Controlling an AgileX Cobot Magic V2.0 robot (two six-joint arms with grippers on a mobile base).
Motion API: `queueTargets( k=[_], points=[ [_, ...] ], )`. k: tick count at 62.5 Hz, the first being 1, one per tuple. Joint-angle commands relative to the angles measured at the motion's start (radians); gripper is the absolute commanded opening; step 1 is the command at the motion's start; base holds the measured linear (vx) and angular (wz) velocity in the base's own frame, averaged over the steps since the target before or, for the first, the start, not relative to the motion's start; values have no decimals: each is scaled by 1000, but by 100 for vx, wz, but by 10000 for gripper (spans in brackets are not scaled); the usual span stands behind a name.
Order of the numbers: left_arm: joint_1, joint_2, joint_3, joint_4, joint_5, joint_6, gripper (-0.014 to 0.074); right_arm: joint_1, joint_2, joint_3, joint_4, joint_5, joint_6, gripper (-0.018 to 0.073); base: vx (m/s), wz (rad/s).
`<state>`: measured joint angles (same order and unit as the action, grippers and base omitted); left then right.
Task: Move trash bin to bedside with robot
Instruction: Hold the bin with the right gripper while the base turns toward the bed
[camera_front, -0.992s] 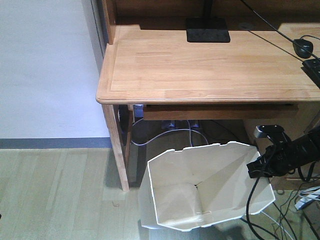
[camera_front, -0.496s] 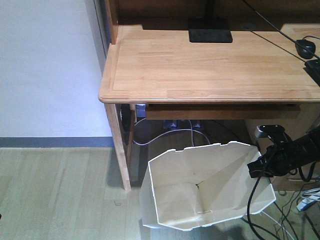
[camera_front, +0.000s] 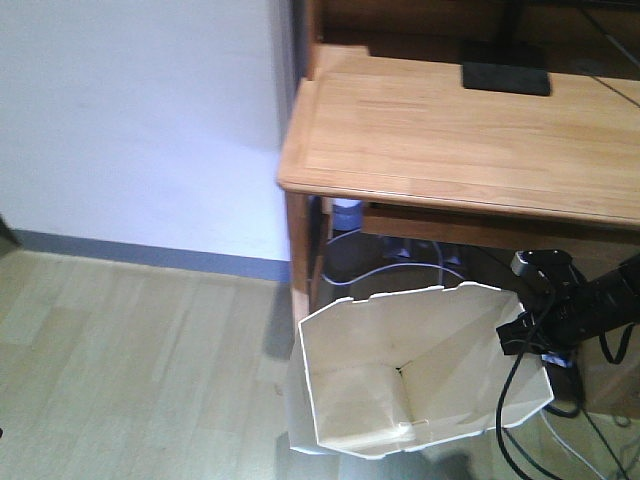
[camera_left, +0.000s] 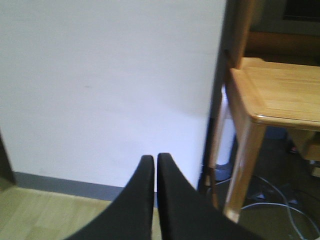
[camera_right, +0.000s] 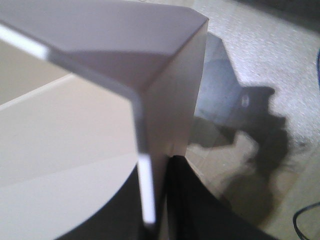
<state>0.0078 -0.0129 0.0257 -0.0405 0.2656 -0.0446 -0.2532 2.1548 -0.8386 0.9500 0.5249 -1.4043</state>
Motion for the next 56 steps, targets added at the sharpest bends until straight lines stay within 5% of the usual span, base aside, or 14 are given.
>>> queueTargets(
  k=[1,56],
  points=[
    [0,-15,12,-4,-69,-6,-6,-2,-70,-13,73,179,0,-5,-4,48],
    [0,-15,12,-4,-69,-6,-6,-2,-70,-13,73,179,0,-5,-1,44]
  ],
)
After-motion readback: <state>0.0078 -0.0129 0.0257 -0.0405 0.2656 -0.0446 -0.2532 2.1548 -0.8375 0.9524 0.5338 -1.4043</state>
